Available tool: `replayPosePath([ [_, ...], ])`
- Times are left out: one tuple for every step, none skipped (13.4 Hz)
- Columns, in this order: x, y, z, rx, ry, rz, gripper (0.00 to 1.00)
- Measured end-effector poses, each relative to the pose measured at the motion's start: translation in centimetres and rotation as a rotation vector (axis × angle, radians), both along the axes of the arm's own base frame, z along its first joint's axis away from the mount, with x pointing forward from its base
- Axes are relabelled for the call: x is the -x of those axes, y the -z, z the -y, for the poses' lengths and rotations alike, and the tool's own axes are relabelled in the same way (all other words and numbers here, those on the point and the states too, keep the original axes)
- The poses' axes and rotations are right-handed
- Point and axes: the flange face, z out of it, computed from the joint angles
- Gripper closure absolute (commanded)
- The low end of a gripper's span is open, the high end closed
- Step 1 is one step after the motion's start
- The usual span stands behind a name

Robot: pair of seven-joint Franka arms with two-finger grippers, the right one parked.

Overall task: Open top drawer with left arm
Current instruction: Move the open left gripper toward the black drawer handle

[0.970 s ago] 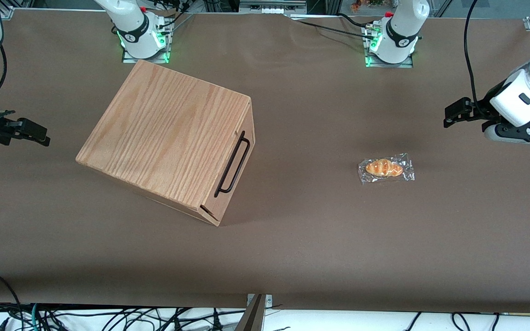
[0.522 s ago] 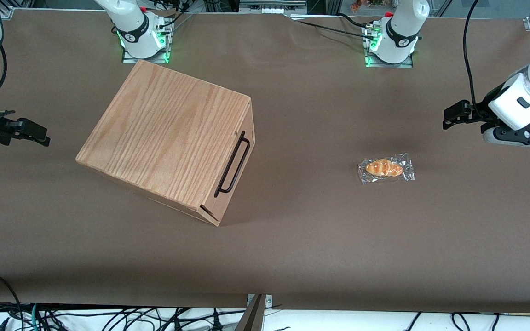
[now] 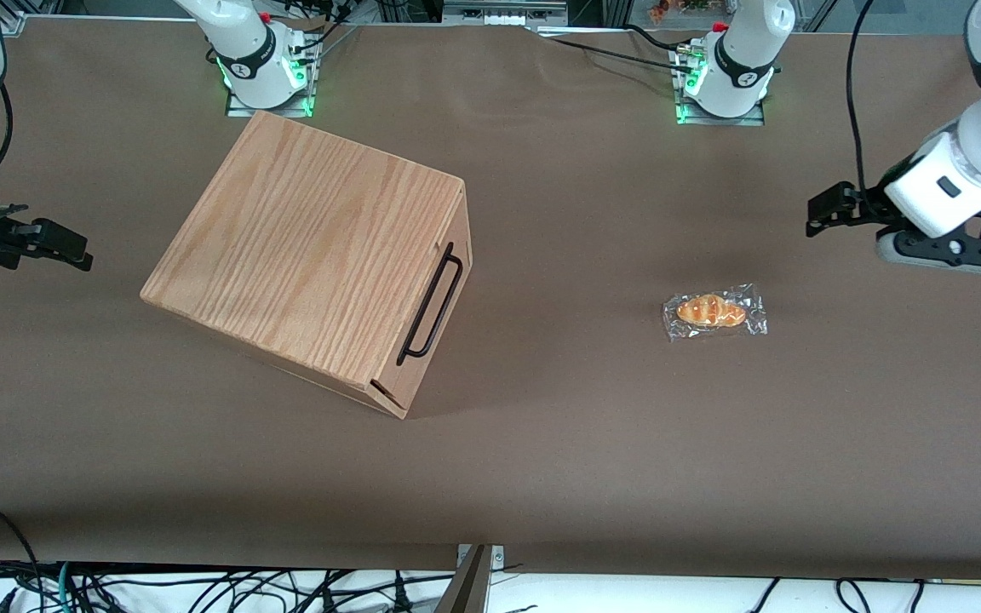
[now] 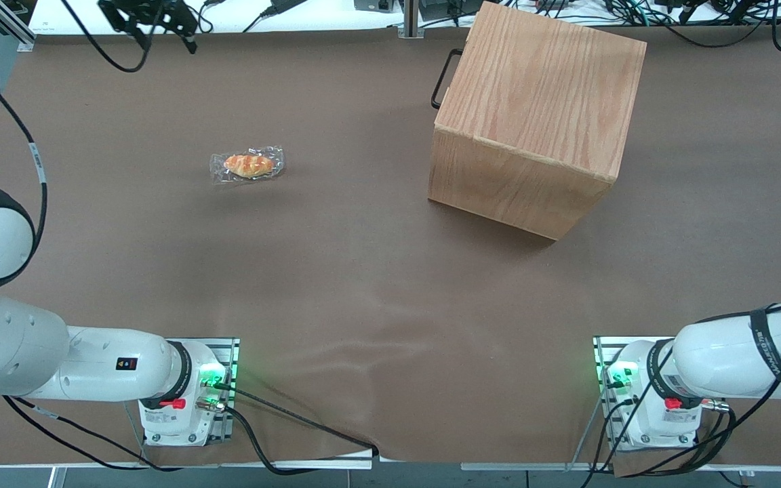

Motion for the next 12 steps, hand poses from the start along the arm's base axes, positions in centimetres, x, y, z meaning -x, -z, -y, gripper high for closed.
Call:
replayPosePath([
  [0.0,0.0,2.6,0.019,0.039,0.001,0.0],
  [-0.2,0.1,5.3,0.049,0.075,-0.002,0.0],
  [-0.7,0.6,8.0,0.081,0.107,-0.008,0.0],
  [-1.6,1.3,10.4,0.12,0.129,-0.011,0.0],
  [-2.8,2.1,12.4,0.175,0.138,-0.007,0.0],
  [-4.1,3.0,14.1,0.245,0.134,-0.003,0.0],
  [-5.4,4.1,15.8,0.322,0.119,0.011,0.0],
  [-6.5,5.2,17.2,0.388,0.1,0.033,0.0],
  [-7.2,6.2,18.6,0.43,0.087,0.054,0.0],
  [-7.6,7.0,20.2,0.453,0.086,0.078,0.0],
  [-7.5,7.6,22.2,0.465,0.09,0.101,0.0],
  [-7.1,8.0,24.5,0.474,0.084,0.124,0.0],
])
